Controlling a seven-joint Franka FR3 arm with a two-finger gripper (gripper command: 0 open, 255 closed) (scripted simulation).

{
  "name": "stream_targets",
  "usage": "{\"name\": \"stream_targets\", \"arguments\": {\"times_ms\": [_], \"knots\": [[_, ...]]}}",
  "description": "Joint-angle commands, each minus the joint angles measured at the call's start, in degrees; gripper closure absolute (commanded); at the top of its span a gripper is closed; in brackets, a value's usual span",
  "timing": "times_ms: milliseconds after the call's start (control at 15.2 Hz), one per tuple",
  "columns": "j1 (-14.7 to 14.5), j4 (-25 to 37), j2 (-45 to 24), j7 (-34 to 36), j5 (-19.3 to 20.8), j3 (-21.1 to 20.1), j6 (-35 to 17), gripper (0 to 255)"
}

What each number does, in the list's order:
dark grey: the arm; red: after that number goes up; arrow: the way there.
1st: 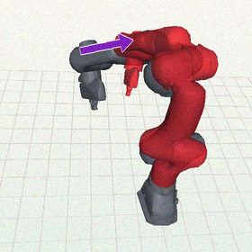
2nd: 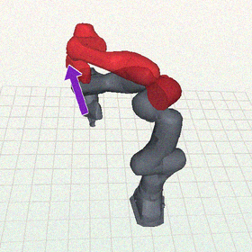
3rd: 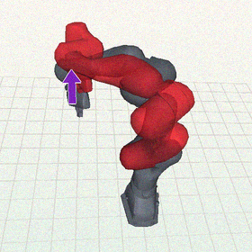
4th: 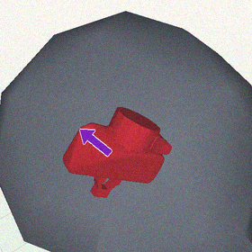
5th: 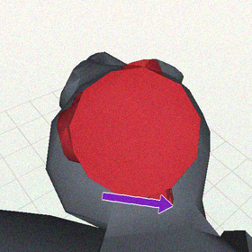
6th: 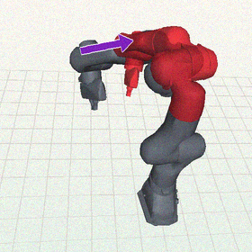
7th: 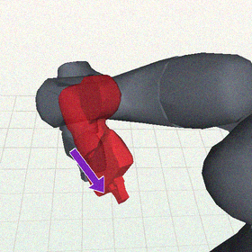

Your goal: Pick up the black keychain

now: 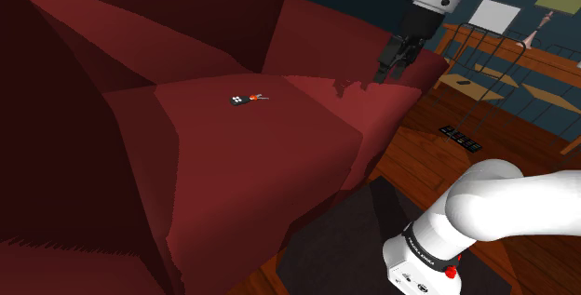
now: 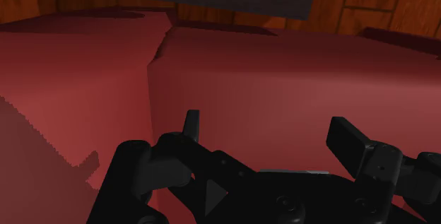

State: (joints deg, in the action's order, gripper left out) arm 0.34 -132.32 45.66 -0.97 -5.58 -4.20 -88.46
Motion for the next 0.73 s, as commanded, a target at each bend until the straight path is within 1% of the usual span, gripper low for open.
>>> {"name": "stream_targets", "arguments": {"times_ms": [0,330,660], "knots": [[0.0,0.0,0.0,0.0,0.0,0.0,0.0,0],[0.66,0.99,-6.72,9.59,-3.02,-6.34,-6.31,0],[1.81,4.24,-15.35,19.22,-4.19,-12.35,-12.28,0]]}}
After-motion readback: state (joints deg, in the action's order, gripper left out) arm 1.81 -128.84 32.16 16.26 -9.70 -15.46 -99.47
